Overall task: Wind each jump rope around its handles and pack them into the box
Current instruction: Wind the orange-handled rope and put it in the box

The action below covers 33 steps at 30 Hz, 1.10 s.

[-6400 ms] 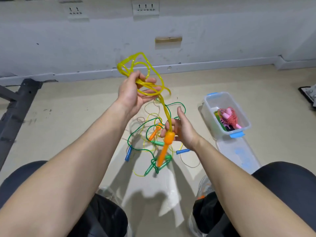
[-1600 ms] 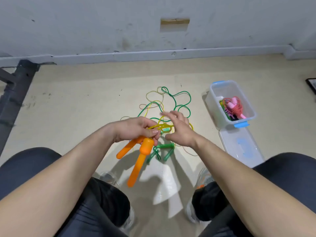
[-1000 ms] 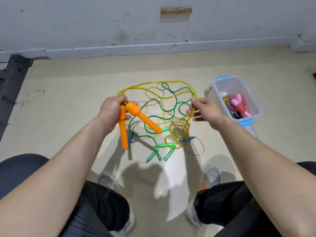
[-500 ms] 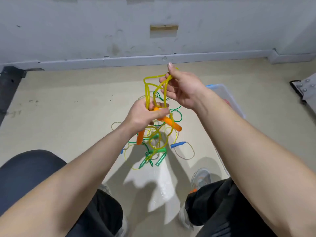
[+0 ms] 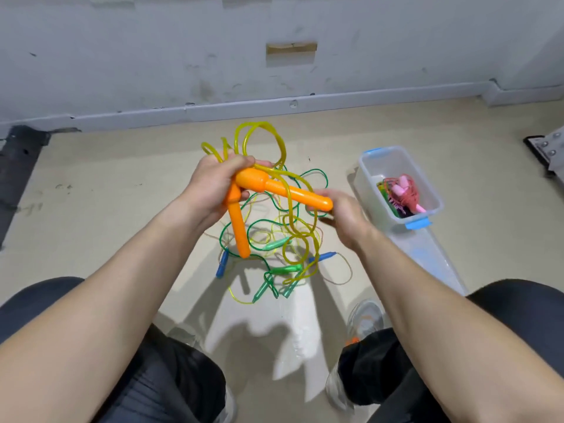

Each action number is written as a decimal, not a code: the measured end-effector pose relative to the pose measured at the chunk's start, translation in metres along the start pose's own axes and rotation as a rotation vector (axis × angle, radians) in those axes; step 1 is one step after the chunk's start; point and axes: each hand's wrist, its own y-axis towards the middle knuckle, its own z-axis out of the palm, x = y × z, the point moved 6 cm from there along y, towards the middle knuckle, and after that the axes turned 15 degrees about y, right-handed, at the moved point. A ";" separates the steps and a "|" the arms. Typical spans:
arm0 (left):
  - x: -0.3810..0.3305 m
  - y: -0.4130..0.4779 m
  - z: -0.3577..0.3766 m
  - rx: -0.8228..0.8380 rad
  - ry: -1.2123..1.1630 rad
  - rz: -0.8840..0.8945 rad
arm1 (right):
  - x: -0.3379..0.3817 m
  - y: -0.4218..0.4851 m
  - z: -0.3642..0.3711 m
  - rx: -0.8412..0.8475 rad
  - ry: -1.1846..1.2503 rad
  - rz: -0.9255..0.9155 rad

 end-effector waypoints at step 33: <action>0.061 0.044 -0.093 -0.655 1.131 -0.094 | -0.033 0.043 -0.054 -0.057 -1.265 -0.210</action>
